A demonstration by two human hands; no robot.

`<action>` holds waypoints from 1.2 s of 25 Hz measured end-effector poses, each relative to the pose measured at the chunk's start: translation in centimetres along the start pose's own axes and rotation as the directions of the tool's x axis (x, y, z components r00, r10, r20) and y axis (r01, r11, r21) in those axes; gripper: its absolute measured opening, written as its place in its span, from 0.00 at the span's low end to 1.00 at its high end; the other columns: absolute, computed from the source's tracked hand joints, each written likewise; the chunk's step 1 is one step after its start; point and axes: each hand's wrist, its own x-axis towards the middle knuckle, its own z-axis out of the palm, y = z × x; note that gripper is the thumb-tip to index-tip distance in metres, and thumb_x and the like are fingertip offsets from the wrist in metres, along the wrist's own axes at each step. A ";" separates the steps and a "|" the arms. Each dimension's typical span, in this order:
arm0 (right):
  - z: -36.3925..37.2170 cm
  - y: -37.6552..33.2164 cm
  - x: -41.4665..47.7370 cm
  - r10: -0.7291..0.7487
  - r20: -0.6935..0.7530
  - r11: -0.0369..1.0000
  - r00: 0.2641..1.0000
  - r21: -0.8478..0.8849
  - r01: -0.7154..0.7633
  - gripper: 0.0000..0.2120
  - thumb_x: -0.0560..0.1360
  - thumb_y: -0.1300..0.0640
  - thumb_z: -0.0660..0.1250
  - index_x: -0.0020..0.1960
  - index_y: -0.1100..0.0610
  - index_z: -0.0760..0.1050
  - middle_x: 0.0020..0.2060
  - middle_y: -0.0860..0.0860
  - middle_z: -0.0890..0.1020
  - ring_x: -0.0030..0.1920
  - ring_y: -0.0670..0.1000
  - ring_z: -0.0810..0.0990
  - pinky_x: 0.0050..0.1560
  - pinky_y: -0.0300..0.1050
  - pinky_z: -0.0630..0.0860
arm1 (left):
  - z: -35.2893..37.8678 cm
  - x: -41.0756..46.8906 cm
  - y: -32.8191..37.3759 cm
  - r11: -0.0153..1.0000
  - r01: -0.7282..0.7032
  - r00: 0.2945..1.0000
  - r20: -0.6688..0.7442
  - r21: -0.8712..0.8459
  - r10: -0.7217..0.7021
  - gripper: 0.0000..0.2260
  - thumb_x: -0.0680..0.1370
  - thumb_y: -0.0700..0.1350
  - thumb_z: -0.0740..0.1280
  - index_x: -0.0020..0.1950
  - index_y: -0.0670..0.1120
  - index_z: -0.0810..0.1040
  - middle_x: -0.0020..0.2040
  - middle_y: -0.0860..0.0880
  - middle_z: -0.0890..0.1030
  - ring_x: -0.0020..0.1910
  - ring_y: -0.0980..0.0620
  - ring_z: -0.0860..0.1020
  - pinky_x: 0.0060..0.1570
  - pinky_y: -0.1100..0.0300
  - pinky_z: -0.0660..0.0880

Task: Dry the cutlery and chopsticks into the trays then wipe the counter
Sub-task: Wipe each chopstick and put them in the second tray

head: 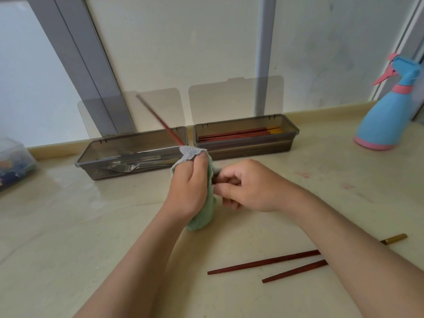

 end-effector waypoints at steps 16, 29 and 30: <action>-3.9 2.8 1.7 0.545 -0.424 0.617 0.723 0.787 -0.004 0.06 0.82 0.59 0.66 0.49 0.60 0.78 0.38 0.54 0.75 0.29 0.48 0.73 0.23 0.41 0.65 | 0.9 -1.8 1.3 0.941 -0.202 0.782 0.623 0.271 -0.011 0.23 0.85 0.49 0.57 0.33 0.38 0.68 0.28 0.48 0.68 0.27 0.52 0.66 0.32 0.54 0.68; -5.6 6.6 4.0 -0.461 -0.683 0.812 0.566 -0.582 -0.041 0.11 0.83 0.63 0.60 0.63 0.60 0.77 0.44 0.57 0.83 0.44 0.59 0.81 0.44 0.49 0.73 | 0.4 -0.9 -1.0 0.933 -0.161 0.916 0.400 0.322 0.020 0.22 0.82 0.49 0.56 0.30 0.40 0.65 0.25 0.43 0.67 0.25 0.51 0.65 0.30 0.49 0.66; -5.6 7.2 4.5 -0.454 -0.616 0.717 0.644 -0.681 -0.146 0.13 0.82 0.64 0.61 0.65 0.59 0.76 0.45 0.58 0.83 0.45 0.61 0.80 0.45 0.51 0.71 | 0.4 -0.9 -1.1 0.931 -0.160 0.918 0.397 0.327 0.018 0.22 0.83 0.48 0.56 0.30 0.40 0.65 0.25 0.45 0.66 0.25 0.51 0.65 0.30 0.50 0.66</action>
